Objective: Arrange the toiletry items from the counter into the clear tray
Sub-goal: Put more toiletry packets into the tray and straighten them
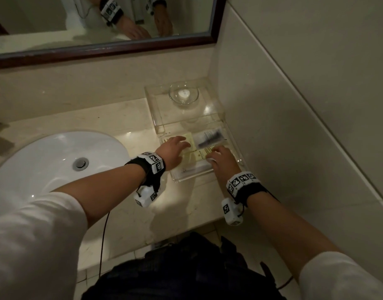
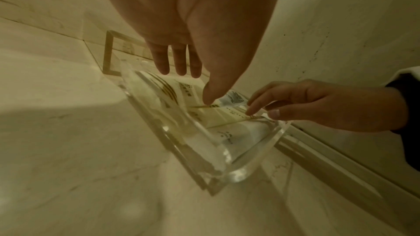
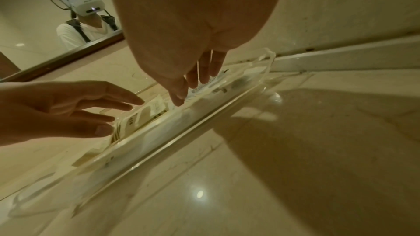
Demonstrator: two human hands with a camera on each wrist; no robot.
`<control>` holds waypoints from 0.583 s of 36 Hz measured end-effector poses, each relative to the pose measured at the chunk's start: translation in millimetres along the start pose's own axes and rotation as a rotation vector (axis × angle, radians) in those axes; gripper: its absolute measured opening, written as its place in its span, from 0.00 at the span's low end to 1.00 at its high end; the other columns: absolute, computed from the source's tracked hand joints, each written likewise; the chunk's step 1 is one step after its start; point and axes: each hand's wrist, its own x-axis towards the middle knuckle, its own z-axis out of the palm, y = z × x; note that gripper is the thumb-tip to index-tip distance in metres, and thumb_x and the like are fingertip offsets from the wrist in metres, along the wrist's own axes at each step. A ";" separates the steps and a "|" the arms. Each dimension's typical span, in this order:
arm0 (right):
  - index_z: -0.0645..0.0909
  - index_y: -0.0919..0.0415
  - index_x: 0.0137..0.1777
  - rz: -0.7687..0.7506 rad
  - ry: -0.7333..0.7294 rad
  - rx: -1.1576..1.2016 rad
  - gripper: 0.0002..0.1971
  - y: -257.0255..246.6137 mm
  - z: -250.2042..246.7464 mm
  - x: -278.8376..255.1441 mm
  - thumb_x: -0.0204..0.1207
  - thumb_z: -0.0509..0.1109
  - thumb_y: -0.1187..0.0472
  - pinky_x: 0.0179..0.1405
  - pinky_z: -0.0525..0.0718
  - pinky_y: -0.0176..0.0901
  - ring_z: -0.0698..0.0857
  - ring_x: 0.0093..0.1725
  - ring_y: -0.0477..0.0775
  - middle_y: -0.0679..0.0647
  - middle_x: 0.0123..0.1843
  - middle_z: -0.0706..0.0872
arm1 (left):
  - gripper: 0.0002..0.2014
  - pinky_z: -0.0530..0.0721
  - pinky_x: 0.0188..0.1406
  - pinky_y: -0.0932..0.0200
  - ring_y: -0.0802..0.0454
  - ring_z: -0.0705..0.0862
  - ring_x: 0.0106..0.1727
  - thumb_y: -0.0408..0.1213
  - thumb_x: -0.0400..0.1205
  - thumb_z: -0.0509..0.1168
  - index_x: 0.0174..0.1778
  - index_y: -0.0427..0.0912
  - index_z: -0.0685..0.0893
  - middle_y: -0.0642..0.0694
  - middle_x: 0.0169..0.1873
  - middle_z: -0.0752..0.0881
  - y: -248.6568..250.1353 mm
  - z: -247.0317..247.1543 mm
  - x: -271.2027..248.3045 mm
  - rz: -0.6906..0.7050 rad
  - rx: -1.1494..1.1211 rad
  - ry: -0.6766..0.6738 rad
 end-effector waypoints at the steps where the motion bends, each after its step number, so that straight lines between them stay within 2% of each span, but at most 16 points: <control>1: 0.86 0.61 0.58 -0.009 -0.021 -0.005 0.12 -1.7 1.1 0.3 0.81 0.63 0.61 0.67 0.71 0.44 0.75 0.66 0.58 0.59 0.67 0.76 | 0.27 0.70 0.75 0.48 0.40 0.67 0.77 0.31 0.77 0.64 0.74 0.45 0.72 0.40 0.77 0.66 1.4 0.9 -0.4 0.005 -0.007 -0.002; 6: 0.85 0.60 0.59 -0.055 -0.094 -0.015 0.12 -3.4 5.4 1.6 0.81 0.63 0.61 0.63 0.77 0.47 0.77 0.61 0.58 0.58 0.61 0.79 | 0.28 0.68 0.76 0.49 0.41 0.66 0.78 0.31 0.77 0.63 0.75 0.46 0.71 0.41 0.78 0.66 4.8 3.7 -1.8 0.010 -0.005 -0.069; 9: 0.86 0.60 0.57 -0.059 -0.108 -0.023 0.12 -1.0 4.6 1.6 0.80 0.63 0.62 0.63 0.77 0.45 0.77 0.60 0.55 0.56 0.60 0.80 | 0.28 0.67 0.78 0.50 0.42 0.65 0.79 0.29 0.77 0.62 0.75 0.45 0.71 0.41 0.78 0.65 5.5 4.8 -2.4 0.007 -0.010 -0.089; 12: 0.86 0.61 0.56 -0.082 -0.122 -0.024 0.11 0.8 4.7 1.6 0.79 0.64 0.62 0.63 0.77 0.43 0.77 0.60 0.55 0.56 0.60 0.80 | 0.28 0.66 0.78 0.50 0.42 0.64 0.79 0.28 0.77 0.61 0.76 0.44 0.70 0.41 0.79 0.65 6.5 5.1 -2.4 -0.004 -0.013 -0.084; 17: 0.87 0.61 0.52 -0.073 -0.119 0.006 0.10 1.8 4.8 1.2 0.79 0.65 0.63 0.63 0.79 0.46 0.78 0.58 0.54 0.55 0.58 0.80 | 0.27 0.64 0.78 0.52 0.42 0.65 0.79 0.29 0.78 0.62 0.76 0.42 0.70 0.41 0.79 0.64 7.3 4.0 -3.0 -0.019 -0.040 -0.062; 21: 0.85 0.63 0.56 -0.079 -0.092 0.030 0.11 0.4 -1.0 1.1 0.79 0.63 0.65 0.64 0.77 0.46 0.77 0.61 0.55 0.57 0.60 0.79 | 0.24 0.67 0.76 0.51 0.41 0.68 0.76 0.29 0.78 0.63 0.72 0.40 0.74 0.39 0.77 0.68 6.8 1.9 -4.1 -0.034 -0.103 -0.019</control>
